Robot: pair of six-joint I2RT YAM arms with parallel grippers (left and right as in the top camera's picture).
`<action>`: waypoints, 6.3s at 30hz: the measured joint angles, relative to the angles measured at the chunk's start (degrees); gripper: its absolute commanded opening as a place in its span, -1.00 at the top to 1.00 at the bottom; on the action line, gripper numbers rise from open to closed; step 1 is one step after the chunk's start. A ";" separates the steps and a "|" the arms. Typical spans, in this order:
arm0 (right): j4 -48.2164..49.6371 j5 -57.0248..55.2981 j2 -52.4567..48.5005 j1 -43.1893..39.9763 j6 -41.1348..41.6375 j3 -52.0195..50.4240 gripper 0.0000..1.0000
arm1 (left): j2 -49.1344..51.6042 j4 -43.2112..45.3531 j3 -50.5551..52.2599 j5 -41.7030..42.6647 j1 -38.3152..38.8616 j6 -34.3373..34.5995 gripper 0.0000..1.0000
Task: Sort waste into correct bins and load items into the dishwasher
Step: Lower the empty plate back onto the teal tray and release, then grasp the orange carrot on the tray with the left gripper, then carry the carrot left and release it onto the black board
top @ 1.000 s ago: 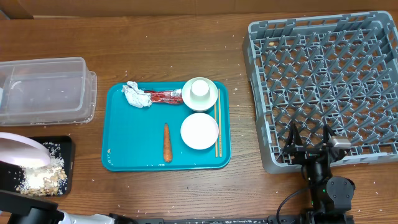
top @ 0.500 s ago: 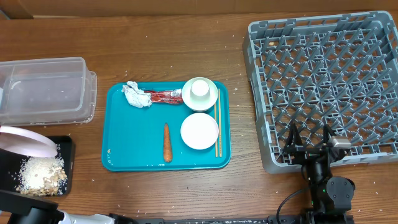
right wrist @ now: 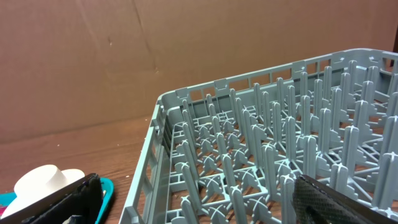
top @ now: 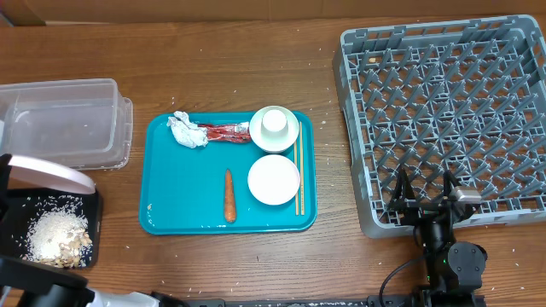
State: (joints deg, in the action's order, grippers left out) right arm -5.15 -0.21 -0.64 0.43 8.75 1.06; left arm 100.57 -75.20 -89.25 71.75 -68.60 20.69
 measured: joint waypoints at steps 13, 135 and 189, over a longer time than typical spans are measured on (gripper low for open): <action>0.00 0.02 0.00 0.00 0.00 0.00 -1.00 | -17.09 -7.56 -0.07 -31.26 38.88 -4.17 0.92; -0.02 0.02 0.02 0.00 0.00 0.00 -1.00 | -6.91 31.74 37.79 -67.93 90.66 4.17 0.07; -0.04 0.00 0.02 0.00 0.00 0.00 -1.00 | -20.26 -10.84 -3.02 -84.43 56.85 10.75 0.85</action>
State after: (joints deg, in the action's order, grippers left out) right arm -5.19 -0.21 -0.62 0.43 8.75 1.06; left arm 80.31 -86.04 -92.27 -12.69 -11.75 31.44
